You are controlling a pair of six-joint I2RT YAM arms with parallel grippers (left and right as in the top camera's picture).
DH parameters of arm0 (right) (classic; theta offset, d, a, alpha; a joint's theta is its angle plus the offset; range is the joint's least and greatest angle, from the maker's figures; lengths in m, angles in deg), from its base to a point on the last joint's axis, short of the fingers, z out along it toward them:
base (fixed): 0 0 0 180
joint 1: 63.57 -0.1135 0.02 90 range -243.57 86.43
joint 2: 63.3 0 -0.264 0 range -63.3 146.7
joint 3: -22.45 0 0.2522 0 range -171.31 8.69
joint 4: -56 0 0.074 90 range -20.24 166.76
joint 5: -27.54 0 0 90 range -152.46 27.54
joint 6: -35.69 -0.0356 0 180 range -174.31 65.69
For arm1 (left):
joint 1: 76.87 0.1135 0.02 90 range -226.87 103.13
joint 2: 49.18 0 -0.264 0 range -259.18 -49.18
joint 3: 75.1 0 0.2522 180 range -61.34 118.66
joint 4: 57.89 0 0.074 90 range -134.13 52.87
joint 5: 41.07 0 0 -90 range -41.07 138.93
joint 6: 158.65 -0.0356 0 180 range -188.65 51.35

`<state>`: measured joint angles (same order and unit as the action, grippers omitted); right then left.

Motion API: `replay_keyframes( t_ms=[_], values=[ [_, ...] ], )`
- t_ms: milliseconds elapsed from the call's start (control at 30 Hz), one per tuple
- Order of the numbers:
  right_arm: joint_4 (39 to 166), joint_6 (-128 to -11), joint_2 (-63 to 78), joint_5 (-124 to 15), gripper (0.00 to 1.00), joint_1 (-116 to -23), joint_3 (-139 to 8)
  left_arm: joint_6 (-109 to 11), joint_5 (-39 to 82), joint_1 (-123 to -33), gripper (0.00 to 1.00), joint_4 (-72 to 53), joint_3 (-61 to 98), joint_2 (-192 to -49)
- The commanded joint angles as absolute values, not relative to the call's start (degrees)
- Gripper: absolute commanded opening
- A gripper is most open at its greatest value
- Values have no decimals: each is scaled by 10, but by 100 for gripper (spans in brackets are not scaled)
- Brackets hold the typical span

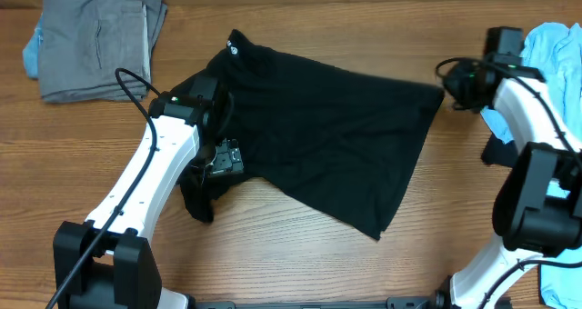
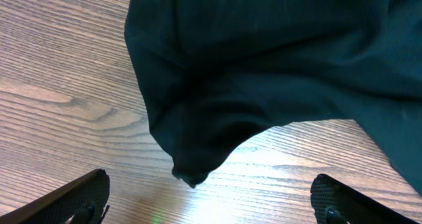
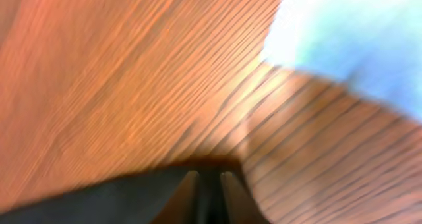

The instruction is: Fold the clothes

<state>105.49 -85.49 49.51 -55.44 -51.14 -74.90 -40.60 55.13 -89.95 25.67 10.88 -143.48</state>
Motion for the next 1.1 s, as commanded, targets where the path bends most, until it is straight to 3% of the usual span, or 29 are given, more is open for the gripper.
replay_keyframes(
  t_ms=[0, 33, 200, 367, 467, 767, 1067],
  values=[
    [1054, -840, 499, -564, 80, -487, -775, -417, 551, -898, 100, 254, 107, -1436],
    [1064, -833, 499, -564, 100, -482, -782, -417, 551, -898, 100, 252, 107, -1436],
    [1174, -827, 498, -532, 100, -469, -852, -429, 551, -898, 100, 247, 107, -1436],
    [1266, -753, 493, -401, 98, -484, -895, -430, 551, -898, 100, 240, 107, -1436],
    [1310, -734, 501, -417, 98, -518, -883, -430, 550, -898, 100, 233, 107, -1436],
    [1272, -786, 555, -494, 87, -590, -816, -430, 550, -898, 100, 236, 107, -1436],
    [1275, -828, 577, -504, 88, -593, -814, -430, 550, -898, 100, 245, 107, -1436]
  ],
)
